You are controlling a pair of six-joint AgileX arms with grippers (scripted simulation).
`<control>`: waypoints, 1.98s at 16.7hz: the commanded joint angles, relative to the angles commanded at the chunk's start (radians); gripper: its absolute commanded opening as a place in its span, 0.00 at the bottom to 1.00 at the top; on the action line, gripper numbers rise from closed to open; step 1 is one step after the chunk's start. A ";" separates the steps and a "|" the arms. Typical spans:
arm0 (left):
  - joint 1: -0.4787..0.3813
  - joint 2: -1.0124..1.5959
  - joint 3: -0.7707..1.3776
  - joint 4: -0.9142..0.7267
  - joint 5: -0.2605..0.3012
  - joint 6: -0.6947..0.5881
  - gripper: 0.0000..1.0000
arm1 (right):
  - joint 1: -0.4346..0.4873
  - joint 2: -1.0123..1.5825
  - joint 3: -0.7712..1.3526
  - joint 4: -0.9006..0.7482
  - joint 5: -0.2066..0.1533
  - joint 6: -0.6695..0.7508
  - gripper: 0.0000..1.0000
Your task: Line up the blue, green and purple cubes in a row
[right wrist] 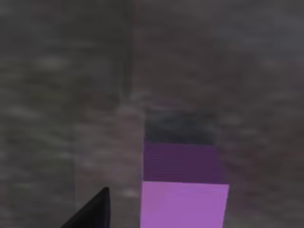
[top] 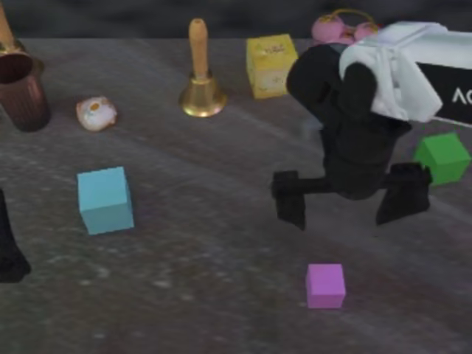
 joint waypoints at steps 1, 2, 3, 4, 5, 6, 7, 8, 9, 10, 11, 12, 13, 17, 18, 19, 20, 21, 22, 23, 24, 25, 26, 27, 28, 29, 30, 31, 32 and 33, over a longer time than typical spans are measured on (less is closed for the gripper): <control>0.000 0.000 0.000 0.000 0.000 0.000 1.00 | -0.042 0.035 0.049 -0.018 -0.002 -0.055 1.00; 0.000 0.000 0.000 0.000 0.000 0.000 1.00 | -0.088 0.073 0.101 -0.037 -0.003 -0.116 1.00; 0.000 0.000 0.000 0.000 0.000 0.000 1.00 | -0.138 0.112 0.154 -0.057 -0.005 -0.183 1.00; 0.000 0.000 0.000 0.000 0.000 0.000 1.00 | -0.189 0.152 0.208 -0.078 -0.006 -0.255 1.00; 0.000 0.000 0.000 0.000 0.000 0.000 1.00 | -0.241 0.190 0.262 -0.097 -0.008 -0.329 1.00; 0.000 0.000 0.000 0.000 0.000 0.000 1.00 | -0.293 0.227 0.315 -0.116 -0.009 -0.404 1.00; 0.000 0.000 0.000 0.000 0.000 0.000 1.00 | -0.342 0.261 0.365 -0.133 -0.011 -0.474 1.00; 0.000 0.000 0.000 0.000 0.000 0.000 1.00 | -0.389 0.291 0.412 -0.148 -0.012 -0.538 1.00; 0.000 0.000 0.000 0.000 0.000 0.000 1.00 | -0.432 0.317 0.453 -0.161 -0.014 -0.591 1.00; 0.000 0.000 0.000 0.000 0.000 0.000 1.00 | -0.469 0.338 0.490 -0.171 -0.015 -0.634 1.00; 0.000 0.000 0.000 0.000 0.000 0.000 1.00 | -0.498 0.354 0.518 -0.178 -0.016 -0.666 1.00; 0.000 0.000 0.000 0.000 0.000 0.000 1.00 | -0.519 0.365 0.538 -0.183 -0.017 -0.688 1.00; 0.000 0.000 0.000 0.000 0.000 0.000 1.00 | -0.529 0.371 0.548 -0.186 -0.017 -0.699 1.00; 0.000 0.000 0.000 0.000 0.000 0.000 1.00 | -0.528 0.367 0.548 -0.184 -0.016 -0.700 1.00; 0.000 0.000 0.000 0.000 0.000 0.000 1.00 | -0.528 0.369 0.544 -0.181 -0.016 -0.699 1.00; 0.000 0.000 0.000 0.000 0.000 0.000 1.00 | -0.529 0.374 0.532 -0.167 -0.017 -0.699 1.00; 0.000 0.000 0.000 0.000 0.000 0.000 1.00 | -0.529 0.382 0.514 -0.144 -0.017 -0.699 1.00; 0.000 0.000 0.000 0.000 0.000 0.000 1.00 | -0.529 0.393 0.492 -0.110 -0.017 -0.698 1.00; 0.000 0.000 0.000 0.000 0.000 0.000 1.00 | -0.529 0.406 0.466 -0.068 -0.017 -0.698 1.00; 0.000 0.000 0.000 0.000 0.000 0.000 1.00 | -0.529 0.419 0.439 -0.022 -0.017 -0.699 1.00; 0.000 0.000 0.000 0.000 0.000 0.000 1.00 | -0.530 0.433 0.412 0.023 -0.017 -0.698 1.00; 0.000 0.000 0.000 0.000 0.000 0.000 1.00 | -0.530 0.446 0.388 0.060 -0.017 -0.698 1.00; 0.000 0.000 0.000 0.000 0.000 0.000 1.00 | -0.530 0.457 0.369 0.086 -0.017 -0.699 1.00; 0.000 0.000 0.000 0.000 0.000 0.000 1.00 | -0.530 0.465 0.357 0.102 -0.016 -0.699 1.00; 0.000 0.000 0.000 0.000 0.000 0.000 1.00 | -0.530 0.467 0.353 0.106 -0.016 -0.699 1.00; 0.000 0.000 0.000 0.000 0.000 0.000 1.00 | -0.530 0.467 0.353 0.106 -0.016 -0.699 1.00; 0.000 0.000 0.000 0.000 0.000 0.000 1.00 | -0.530 0.467 0.353 0.106 -0.016 -0.699 1.00; 0.000 0.000 0.000 0.000 0.000 0.000 1.00 | -0.530 0.467 0.353 0.106 -0.016 -0.699 1.00; 0.000 0.000 0.000 0.000 0.000 0.000 1.00 | -0.530 0.467 0.353 0.106 -0.016 -0.699 0.92; 0.000 0.000 0.000 0.000 0.000 0.000 1.00 | -0.530 0.467 0.353 0.106 -0.016 -0.699 0.85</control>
